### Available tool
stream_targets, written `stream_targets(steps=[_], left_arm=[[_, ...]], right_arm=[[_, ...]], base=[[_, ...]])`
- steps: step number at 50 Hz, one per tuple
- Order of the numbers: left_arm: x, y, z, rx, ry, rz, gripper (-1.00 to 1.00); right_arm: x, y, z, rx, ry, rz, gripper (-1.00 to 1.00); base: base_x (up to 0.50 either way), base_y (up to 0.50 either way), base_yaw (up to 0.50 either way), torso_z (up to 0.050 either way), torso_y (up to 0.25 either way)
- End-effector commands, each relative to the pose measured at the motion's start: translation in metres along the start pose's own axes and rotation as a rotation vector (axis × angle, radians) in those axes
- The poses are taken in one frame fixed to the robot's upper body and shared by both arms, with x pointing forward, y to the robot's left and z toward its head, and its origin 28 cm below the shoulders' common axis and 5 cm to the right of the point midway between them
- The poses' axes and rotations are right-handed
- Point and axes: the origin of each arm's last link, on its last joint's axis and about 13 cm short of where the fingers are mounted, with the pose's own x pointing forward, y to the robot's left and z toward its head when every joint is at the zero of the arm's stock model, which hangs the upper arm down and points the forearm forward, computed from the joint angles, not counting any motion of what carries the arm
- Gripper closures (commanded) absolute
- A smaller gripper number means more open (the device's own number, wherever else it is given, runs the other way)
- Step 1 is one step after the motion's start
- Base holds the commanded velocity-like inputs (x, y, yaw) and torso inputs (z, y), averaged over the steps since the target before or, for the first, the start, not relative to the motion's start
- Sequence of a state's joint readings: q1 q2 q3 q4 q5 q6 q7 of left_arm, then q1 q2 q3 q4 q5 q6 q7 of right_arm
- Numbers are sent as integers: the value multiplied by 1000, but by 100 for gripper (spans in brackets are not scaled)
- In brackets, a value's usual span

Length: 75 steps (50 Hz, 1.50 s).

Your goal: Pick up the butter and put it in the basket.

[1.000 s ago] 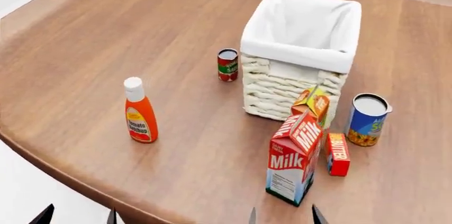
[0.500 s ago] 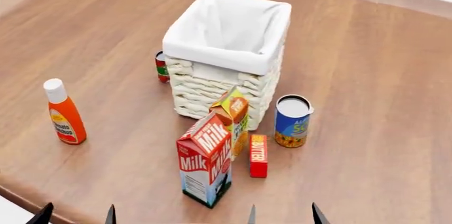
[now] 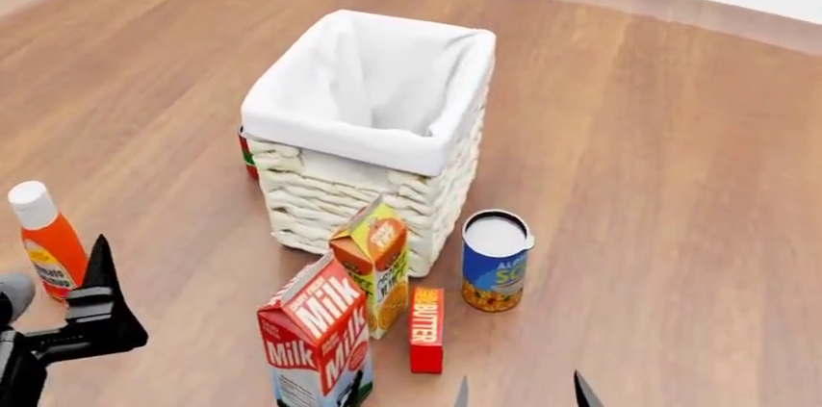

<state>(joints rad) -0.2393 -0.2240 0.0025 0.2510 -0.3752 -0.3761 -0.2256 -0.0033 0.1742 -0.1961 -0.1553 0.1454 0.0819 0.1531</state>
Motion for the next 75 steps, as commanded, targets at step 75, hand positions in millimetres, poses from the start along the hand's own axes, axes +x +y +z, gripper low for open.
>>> stream_targets(steps=[75], left_arm=[[12, 14, 52, -88, -101, 53, -100]], right_arm=[[-9, 2, 11, -52, -13, -25, -100]], base=[[108, 38, 0, 2, -42]])
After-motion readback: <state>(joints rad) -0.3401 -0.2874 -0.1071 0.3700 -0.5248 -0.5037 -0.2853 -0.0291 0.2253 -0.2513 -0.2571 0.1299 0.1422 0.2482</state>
